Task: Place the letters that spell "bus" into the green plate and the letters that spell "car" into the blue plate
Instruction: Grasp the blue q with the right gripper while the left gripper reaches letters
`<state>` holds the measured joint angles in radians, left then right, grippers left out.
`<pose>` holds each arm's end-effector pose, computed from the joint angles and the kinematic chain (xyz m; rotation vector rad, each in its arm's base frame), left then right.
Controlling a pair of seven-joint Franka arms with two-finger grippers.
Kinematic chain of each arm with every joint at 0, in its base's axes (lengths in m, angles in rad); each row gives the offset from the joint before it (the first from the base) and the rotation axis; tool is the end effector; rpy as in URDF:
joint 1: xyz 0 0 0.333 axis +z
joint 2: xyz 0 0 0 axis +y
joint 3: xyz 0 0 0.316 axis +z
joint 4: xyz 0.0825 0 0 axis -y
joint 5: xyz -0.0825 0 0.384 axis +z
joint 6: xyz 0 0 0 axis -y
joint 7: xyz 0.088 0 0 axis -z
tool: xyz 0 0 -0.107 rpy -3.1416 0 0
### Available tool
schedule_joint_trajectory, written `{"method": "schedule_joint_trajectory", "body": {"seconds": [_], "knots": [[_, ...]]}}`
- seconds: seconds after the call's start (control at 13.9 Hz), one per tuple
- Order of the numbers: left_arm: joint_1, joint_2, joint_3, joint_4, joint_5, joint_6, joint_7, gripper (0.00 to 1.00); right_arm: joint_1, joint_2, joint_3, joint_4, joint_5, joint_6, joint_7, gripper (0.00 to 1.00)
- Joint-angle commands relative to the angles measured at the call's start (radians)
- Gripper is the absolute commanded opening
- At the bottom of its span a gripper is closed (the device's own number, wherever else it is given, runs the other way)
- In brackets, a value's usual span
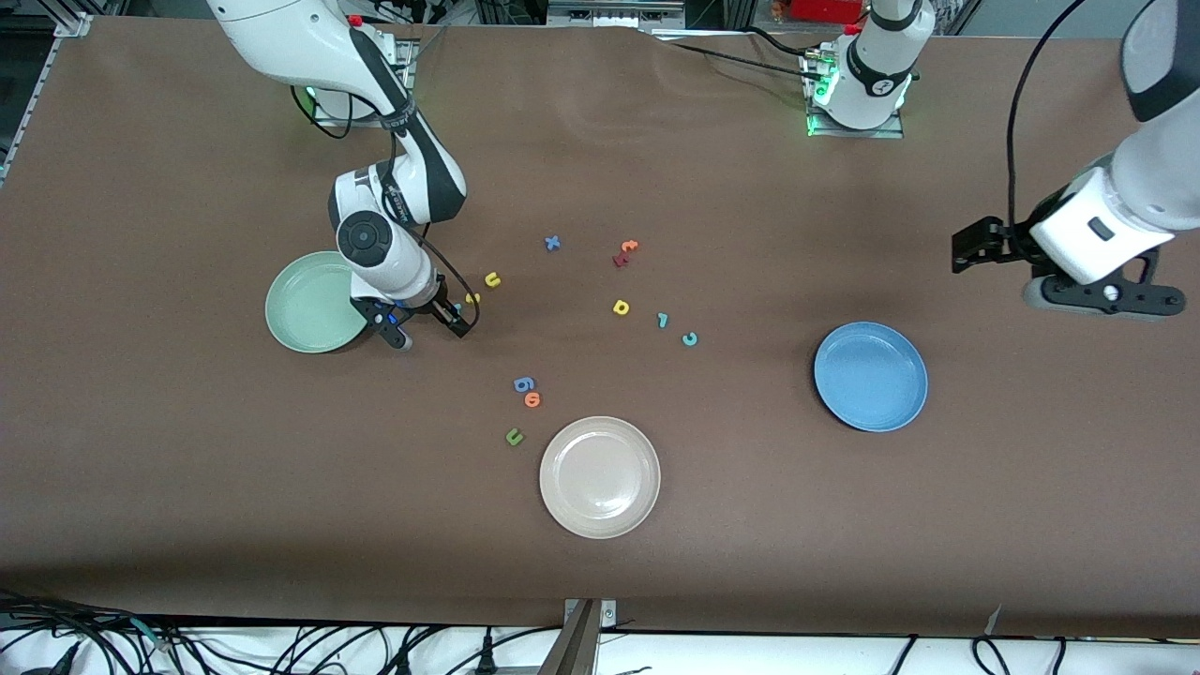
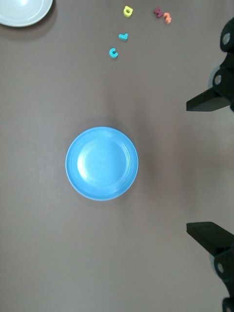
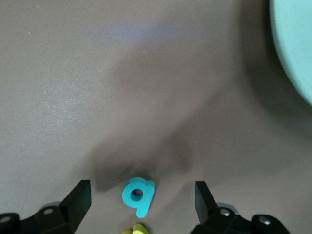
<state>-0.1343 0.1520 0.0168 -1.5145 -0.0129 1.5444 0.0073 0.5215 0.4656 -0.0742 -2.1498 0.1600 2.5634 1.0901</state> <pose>0.5895 -0.0717 0.5614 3.1260 -0.1947 -0.1920 0.5082 0.2403 0.1770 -2.9064 1.1811 0.1100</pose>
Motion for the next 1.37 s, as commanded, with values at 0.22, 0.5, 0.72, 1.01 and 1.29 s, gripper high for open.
{"method": "schedule_joint_trajectory", "body": {"seconds": [0.22,0.5,0.72,1.01,1.29], "knots": [[-0.116,0.099,0.002,0.085,-0.094,0.026,0.006,0.99,0.002,0.005,0.011,-0.009,0.024,0.031,-0.003,0.65],[-0.126,0.225,-0.001,0.192,-0.214,0.029,0.008,1.00,0.002,0.005,0.011,-0.009,0.024,0.029,-0.009,0.50],[-0.224,0.299,-0.003,0.224,-0.185,0.084,-0.004,1.00,0.002,0.011,0.014,-0.007,0.024,0.032,-0.006,0.50],[-0.283,0.330,-0.003,0.195,-0.237,0.158,-0.026,1.00,0.002,0.011,0.027,-0.005,0.026,0.032,0.001,0.50],[-0.318,0.339,-0.005,0.166,-0.256,0.195,-0.078,1.00,0.000,0.011,0.027,-0.005,0.026,0.032,-0.009,0.35]]}}
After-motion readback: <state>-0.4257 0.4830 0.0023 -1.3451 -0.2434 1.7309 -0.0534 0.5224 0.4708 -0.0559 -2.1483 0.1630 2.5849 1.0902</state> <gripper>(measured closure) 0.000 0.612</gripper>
